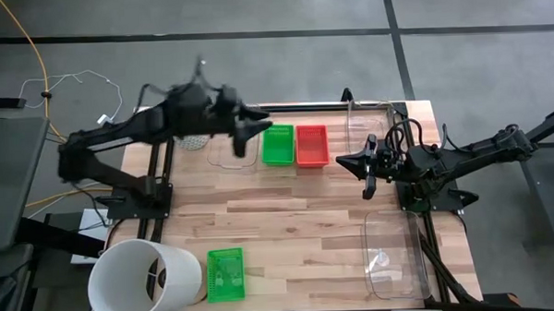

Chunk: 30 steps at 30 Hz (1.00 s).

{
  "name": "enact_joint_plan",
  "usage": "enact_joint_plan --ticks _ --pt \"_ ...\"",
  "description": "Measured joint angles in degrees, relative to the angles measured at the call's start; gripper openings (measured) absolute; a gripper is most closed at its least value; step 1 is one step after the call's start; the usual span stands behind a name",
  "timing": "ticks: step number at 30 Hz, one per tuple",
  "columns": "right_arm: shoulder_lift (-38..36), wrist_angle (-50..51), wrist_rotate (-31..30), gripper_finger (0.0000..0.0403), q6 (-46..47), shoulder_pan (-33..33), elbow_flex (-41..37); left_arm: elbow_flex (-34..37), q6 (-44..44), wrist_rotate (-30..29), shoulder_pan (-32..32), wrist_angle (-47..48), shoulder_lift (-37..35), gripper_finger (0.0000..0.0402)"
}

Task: Stack baskets by color
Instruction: Stack the bottom green bin on the top green bins

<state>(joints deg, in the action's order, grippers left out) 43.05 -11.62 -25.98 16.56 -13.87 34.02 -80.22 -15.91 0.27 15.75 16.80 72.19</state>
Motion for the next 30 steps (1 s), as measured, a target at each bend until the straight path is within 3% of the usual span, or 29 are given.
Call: enact_joint_plan --ticks 9,16,20,30 --pt "0.02 -1.92 -0.02 0.0 -0.04 -0.02 0.0 27.03 0.63 -0.8 -9.4 -31.74 -12.28 0.0138" --pt "0.02 -4.22 -0.02 0.0 -0.04 -0.02 0.0 42.03 -3.54 -0.84 -11.48 -43.68 -16.51 0.0138" --pt "0.04 -5.26 -0.46 0.0 -0.05 -0.01 0.0 45.85 -6.0 -0.96 -12.06 -44.09 -17.53 0.0138" --pt "0.04 -5.3 -0.48 0.0 -0.08 0.0 0.0 46.44 -4.45 -1.13 -12.48 -44.22 -17.03 0.0138"
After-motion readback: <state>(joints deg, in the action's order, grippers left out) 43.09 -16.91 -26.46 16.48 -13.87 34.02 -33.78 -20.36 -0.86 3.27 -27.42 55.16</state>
